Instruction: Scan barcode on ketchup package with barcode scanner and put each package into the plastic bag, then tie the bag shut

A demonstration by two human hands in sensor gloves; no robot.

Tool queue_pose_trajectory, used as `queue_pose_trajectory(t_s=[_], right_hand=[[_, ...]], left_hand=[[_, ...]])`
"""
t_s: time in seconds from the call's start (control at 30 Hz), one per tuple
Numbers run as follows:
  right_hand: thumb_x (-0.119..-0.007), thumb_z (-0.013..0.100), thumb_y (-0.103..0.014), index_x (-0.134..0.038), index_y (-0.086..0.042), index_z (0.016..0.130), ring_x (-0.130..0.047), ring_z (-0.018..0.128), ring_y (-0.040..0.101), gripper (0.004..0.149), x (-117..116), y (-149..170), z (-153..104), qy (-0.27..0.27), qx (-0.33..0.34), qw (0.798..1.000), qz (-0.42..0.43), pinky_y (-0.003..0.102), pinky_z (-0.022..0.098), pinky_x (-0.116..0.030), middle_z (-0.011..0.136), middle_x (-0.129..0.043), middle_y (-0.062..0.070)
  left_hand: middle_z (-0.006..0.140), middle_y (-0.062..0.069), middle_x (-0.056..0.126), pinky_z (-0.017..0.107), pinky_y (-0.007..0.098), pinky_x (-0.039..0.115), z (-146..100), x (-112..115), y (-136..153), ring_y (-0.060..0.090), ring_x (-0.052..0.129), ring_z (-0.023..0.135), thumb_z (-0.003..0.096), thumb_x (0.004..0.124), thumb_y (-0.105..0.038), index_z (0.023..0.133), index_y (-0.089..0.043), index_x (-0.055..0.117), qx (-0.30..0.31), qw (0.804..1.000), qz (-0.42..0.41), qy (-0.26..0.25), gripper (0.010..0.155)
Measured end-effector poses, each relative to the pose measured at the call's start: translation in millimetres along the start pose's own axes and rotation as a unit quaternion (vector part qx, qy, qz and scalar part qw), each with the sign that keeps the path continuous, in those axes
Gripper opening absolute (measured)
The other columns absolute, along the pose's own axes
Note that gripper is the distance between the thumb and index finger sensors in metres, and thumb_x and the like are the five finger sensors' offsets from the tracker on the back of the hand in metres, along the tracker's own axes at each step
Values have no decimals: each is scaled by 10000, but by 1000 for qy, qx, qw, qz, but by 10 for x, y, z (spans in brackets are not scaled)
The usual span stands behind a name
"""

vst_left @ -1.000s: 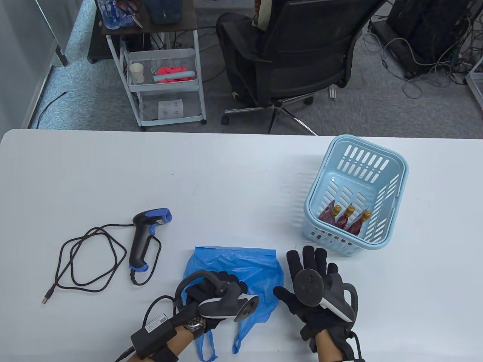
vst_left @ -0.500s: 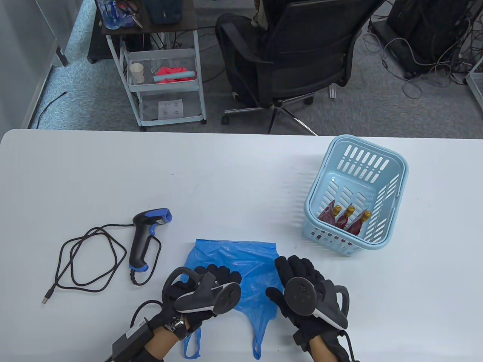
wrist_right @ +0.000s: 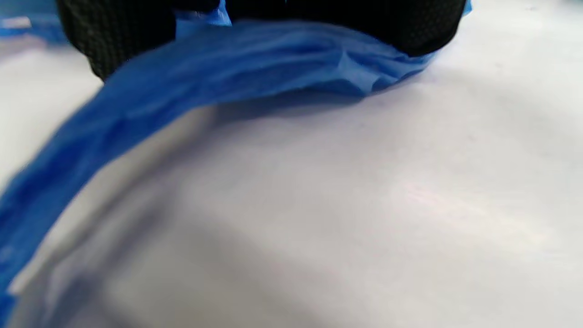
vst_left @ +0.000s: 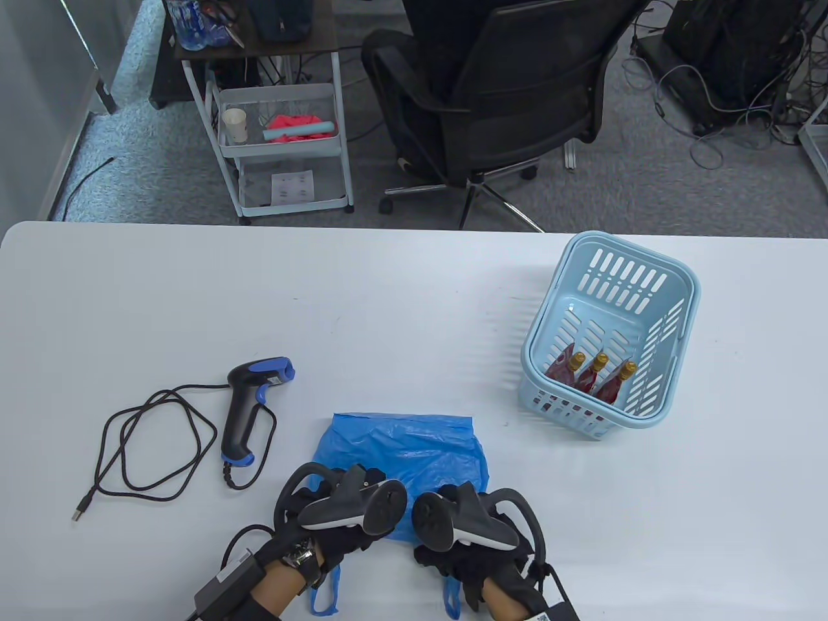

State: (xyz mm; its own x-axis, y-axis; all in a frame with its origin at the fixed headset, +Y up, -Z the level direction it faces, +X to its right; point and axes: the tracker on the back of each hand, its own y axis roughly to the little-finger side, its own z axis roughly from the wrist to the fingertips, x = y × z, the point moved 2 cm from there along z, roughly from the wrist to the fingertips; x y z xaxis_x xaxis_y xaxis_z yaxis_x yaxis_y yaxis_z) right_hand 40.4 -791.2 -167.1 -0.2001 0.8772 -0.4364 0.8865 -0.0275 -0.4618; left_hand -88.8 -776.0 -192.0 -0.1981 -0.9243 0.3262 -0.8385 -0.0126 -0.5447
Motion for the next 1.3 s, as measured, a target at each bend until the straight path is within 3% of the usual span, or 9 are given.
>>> queue_pose_trajectory(t_s=[0.1, 0.2, 0.37, 0.6, 0.8, 0.97, 1.13, 1.3], right_hand=[[-813, 479, -477, -429, -166, 1072, -535, 936, 458, 772, 2, -31, 14, 3, -5, 1000, -8, 564, 685, -575, 1064, -494, 176], [-764, 530, -369, -538, -189, 1018, -594, 912, 432, 567, 23, 5, 21, 35, -10, 999, 3, 546, 665, -610, 1031, -568, 146], [-659, 568, -327, -668, -169, 953, -641, 890, 417, 416, 66, 113, 18, 58, -10, 996, 68, 536, 650, -636, 999, -644, 131], [-623, 566, -332, -713, -161, 908, -672, 872, 405, 393, 91, 255, 21, 74, -15, 988, 137, 528, 635, -655, 979, -689, 131], [-615, 565, -343, -738, -140, 876, -693, 851, 407, 392, 96, 373, 21, 84, -22, 978, 190, 518, 619, -676, 975, -703, 146], [-616, 565, -340, -744, -129, 869, -697, 846, 410, 392, 94, 422, 16, 87, -22, 973, 213, 516, 616, -682, 980, -701, 157], [-617, 565, -341, -746, -127, 868, -694, 848, 412, 393, 94, 431, 10, 86, -21, 972, 219, 515, 617, -681, 984, -696, 161], [-626, 564, -343, -751, -128, 869, -694, 850, 412, 394, 99, 420, 8, 84, -20, 974, 209, 515, 617, -683, 987, -694, 161]], left_hand=[[1037, 15, 728, 648, 507, 756, 7, 3, 21, 318, 845, 894, 441, 761, -576, 981, -304, 724, -3, 1000, -2, 12, 605], [1043, -13, 720, 657, 509, 747, 13, 10, 37, 311, 830, 901, 441, 760, -576, 966, -305, 743, -4, 1000, -6, 16, 591], [1043, 8, 723, 657, 509, 747, 16, 4, 55, 315, 832, 900, 455, 738, -569, 965, -302, 747, -6, 1000, -16, 18, 575], [1006, 20, 789, 624, 501, 775, -77, -196, 47, 334, 894, 859, 478, 712, -514, 950, -291, 777, 17, 997, -65, -36, 526], [1028, 5, 764, 635, 512, 762, -214, -435, -167, 337, 871, 887, 479, 715, -515, 958, -303, 765, 57, 994, -58, -78, 527], [1116, 26, 649, 685, 546, 707, -208, -388, -397, 362, 760, 997, 470, 736, -527, 949, -361, 781, 85, 996, -4, -39, 508], [1181, 47, 507, 742, 585, 621, -121, -223, -490, 383, 612, 1088, 457, 732, -580, 985, -371, 763, 68, 995, 69, 12, 569], [1155, 61, 589, 724, 580, 651, -121, -171, -431, 403, 691, 1042, 453, 730, -595, 994, -327, 769, 39, 992, 120, 16, 605]])
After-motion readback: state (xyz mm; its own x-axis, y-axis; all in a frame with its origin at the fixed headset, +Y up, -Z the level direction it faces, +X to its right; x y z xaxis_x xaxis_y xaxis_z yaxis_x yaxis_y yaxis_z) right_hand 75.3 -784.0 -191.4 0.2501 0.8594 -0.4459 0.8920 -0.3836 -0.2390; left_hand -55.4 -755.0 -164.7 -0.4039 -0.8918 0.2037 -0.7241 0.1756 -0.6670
